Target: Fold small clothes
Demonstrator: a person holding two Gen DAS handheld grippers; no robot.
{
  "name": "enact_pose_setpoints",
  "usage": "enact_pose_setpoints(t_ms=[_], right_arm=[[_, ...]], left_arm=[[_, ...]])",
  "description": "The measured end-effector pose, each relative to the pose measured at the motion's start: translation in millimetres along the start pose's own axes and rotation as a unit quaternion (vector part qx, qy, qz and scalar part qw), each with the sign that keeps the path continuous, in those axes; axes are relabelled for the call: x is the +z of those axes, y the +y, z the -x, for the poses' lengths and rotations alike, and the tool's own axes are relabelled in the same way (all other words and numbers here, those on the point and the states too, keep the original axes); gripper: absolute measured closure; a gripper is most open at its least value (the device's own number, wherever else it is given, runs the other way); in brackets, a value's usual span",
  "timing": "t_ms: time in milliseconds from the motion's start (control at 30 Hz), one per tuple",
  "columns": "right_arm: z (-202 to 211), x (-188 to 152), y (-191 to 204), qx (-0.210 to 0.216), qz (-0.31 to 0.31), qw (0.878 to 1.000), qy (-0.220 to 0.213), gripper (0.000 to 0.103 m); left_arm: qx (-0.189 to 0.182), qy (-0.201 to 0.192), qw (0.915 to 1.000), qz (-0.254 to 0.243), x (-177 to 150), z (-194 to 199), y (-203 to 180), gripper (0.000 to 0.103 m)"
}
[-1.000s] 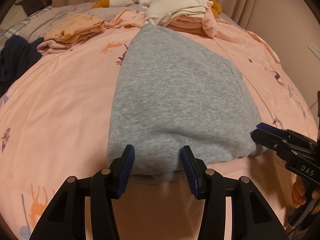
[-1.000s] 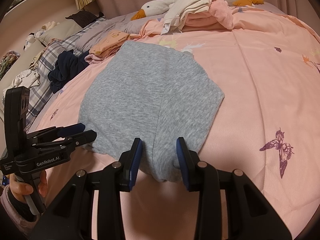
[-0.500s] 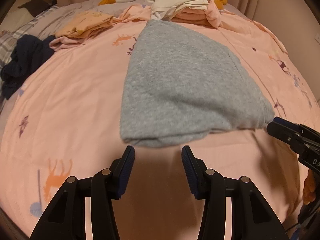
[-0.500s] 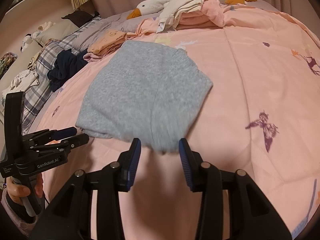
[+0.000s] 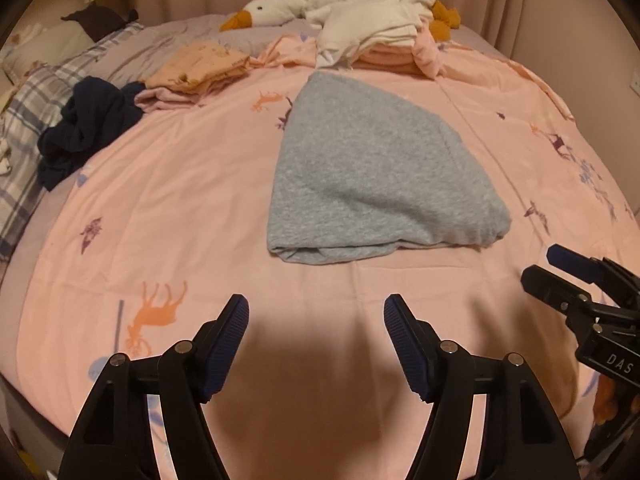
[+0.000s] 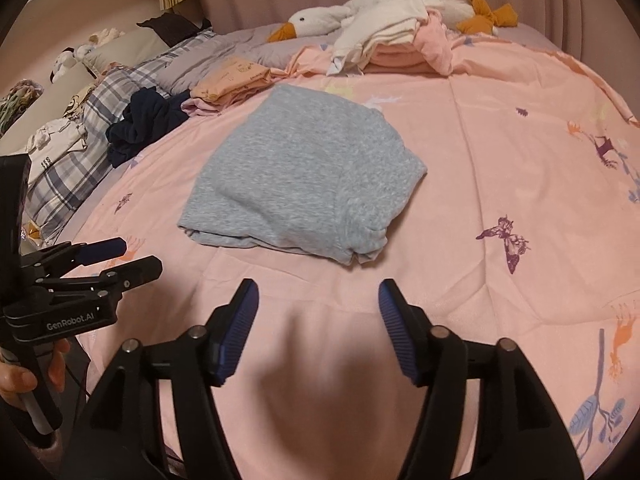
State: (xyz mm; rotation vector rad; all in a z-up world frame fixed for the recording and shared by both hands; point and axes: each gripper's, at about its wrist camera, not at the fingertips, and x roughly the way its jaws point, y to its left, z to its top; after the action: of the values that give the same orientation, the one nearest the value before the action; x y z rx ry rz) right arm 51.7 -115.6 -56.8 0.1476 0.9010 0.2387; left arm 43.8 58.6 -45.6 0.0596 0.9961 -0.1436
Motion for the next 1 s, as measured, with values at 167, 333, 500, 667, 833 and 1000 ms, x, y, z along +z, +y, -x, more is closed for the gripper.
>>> enact_pose_setpoints(t_ms=[167, 333, 500, 667, 833, 1000], right_arm=[[11.4, 0.7, 3.2, 0.002, -0.005, 1.000, -0.010, 0.032], [22.9, 0.3, 4.3, -0.001, -0.012, 1.000, -0.025, 0.014], [29.2, 2.5, 7.5, -0.001, -0.013, 1.000, -0.028, 0.003], [36.3, 4.6, 11.1, -0.005, -0.009, 0.999, -0.036, 0.000], [39.5, 5.8, 14.6, -0.019, -0.001, 0.999, -0.035, 0.000], [46.8, 9.2, 17.8, -0.022, 0.000, 0.999, -0.045, 0.000]], left_arm=[[0.010, -0.018, 0.9998, 0.004, 1.0, 16.7, 0.6, 0.031], [0.018, -0.040, 0.9990, 0.002, -0.1, 31.8, -3.6, 0.018], [0.034, -0.045, 0.9984, 0.002, 1.4, 40.2, -6.1, 0.014], [0.041, -0.044, 0.9979, 0.021, 3.0, 46.5, -1.4, 0.010], [0.044, -0.036, 0.9978, 0.036, 4.9, 48.5, 1.3, 0.009], [0.052, -0.035, 0.9971, 0.044, 7.1, 50.2, 2.4, 0.009]])
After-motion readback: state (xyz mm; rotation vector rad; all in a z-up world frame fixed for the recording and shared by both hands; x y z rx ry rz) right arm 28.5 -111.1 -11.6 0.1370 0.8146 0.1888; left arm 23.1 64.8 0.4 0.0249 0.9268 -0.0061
